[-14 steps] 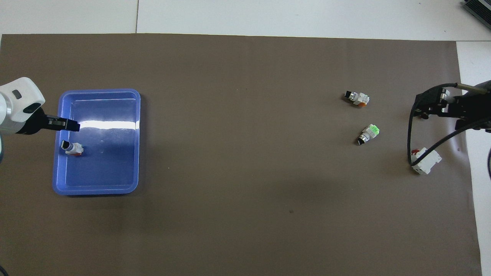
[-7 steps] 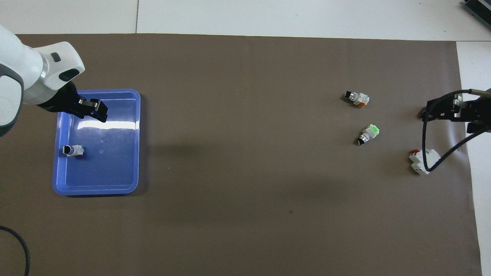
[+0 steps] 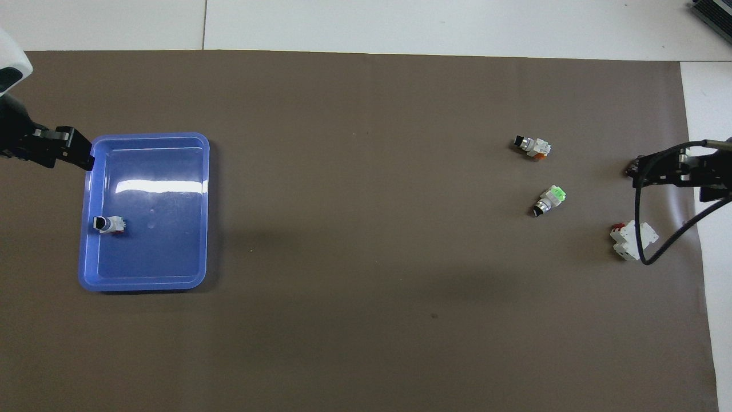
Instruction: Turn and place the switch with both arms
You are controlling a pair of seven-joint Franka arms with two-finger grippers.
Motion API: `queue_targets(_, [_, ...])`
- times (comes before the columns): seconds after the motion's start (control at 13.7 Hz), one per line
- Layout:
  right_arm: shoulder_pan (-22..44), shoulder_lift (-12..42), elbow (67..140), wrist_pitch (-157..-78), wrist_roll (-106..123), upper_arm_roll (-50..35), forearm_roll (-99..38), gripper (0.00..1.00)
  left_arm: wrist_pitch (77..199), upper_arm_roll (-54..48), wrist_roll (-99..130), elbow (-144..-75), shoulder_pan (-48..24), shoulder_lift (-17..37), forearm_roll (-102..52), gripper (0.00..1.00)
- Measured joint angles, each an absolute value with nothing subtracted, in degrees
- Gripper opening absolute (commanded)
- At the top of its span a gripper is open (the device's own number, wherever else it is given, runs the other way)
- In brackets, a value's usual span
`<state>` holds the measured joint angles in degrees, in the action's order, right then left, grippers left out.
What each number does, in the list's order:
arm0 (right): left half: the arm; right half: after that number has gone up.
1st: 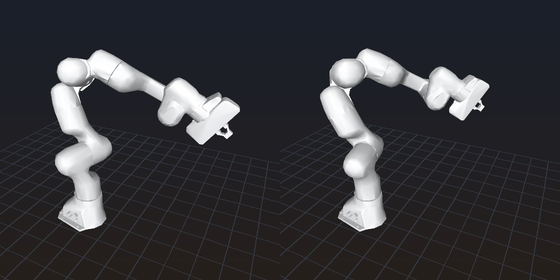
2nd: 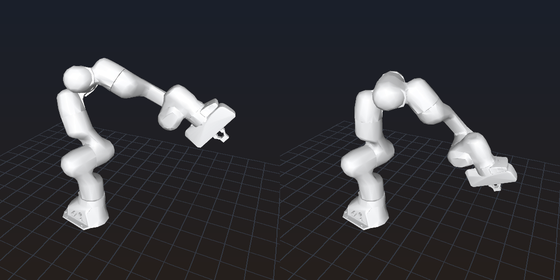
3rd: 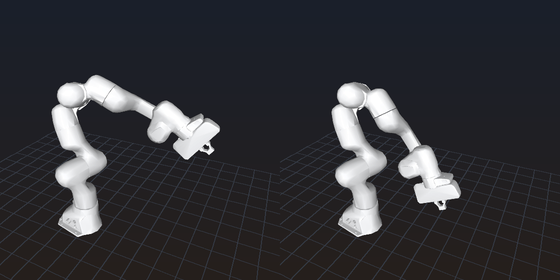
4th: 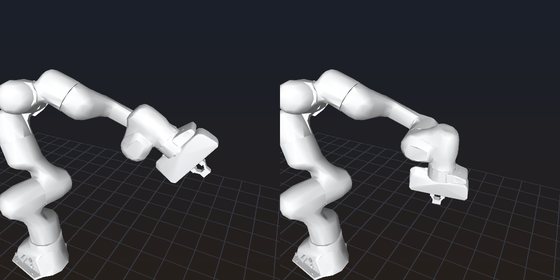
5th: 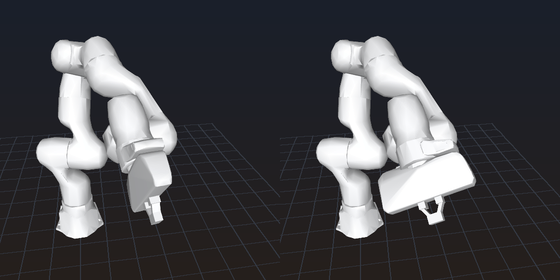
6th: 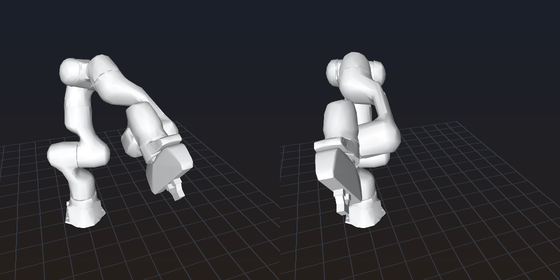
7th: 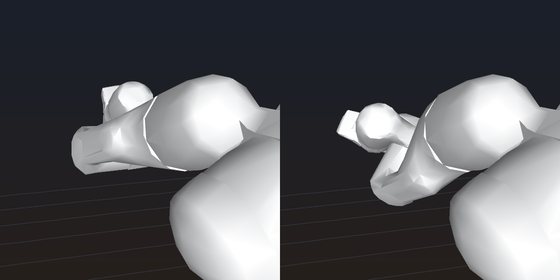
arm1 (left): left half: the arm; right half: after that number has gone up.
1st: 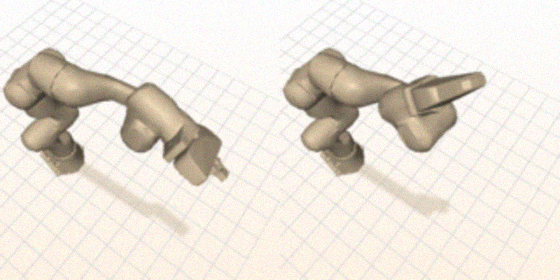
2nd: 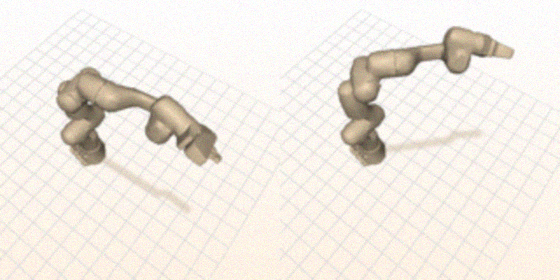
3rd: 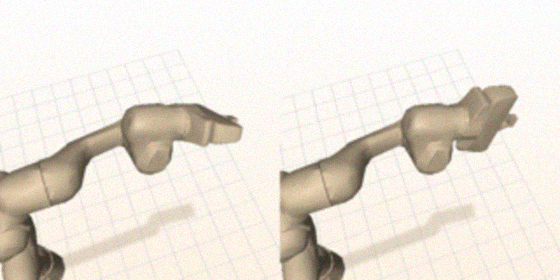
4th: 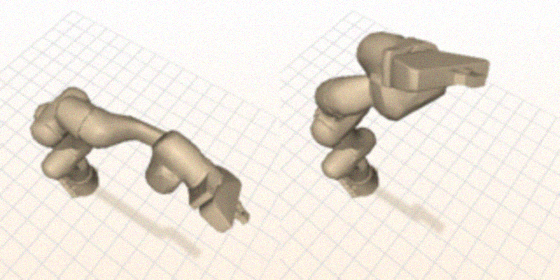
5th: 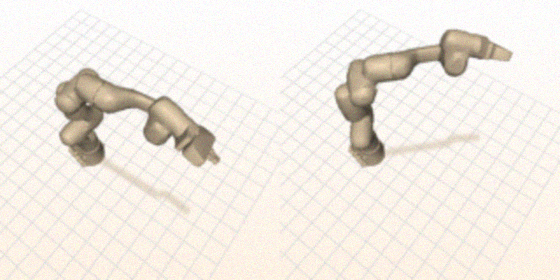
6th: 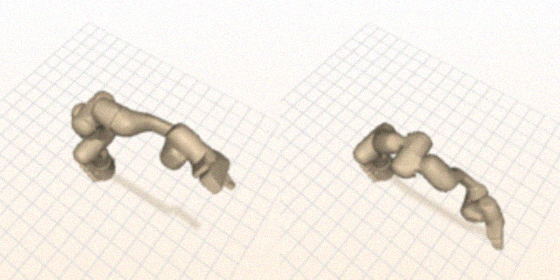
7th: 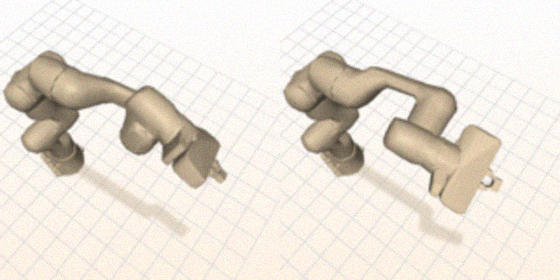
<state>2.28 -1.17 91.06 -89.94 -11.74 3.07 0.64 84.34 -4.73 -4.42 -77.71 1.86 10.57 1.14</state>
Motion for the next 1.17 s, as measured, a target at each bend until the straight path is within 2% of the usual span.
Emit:
queue_targets(0.15, [3.1, -1.2, 91.0, -89.1, -11.7, 3.5, 0.6, 1.0, 84.6, 2.3, -4.4, -79.1, -4.5, 7.5, 1.1, 0.95])
queue_targets(0.22, [3.0, -1.2, 91.0, -87.0, -11.3, 3.6, 0.6, 1.0, 85.7, 3.2, -4.4, -81.0, -5.5, 6.2, 1.1, 0.99])
queue_targets(0.58, [2.8, -1.2, 90.8, -84.9, -9.9, 3.6, 0.6, 1.0, 95.0, 3.6, -4.4, -90.9, -5.7, 3.1, 1.0, 1.0])
queue_targets(1.17, [3.4, -1.2, 90.1, -84.4, -9.9, 3.5, 1.4, 1.0, 98.1, 4.6, -4.3, -92.2, -5.4, 2.1, 1.0, 1.0])
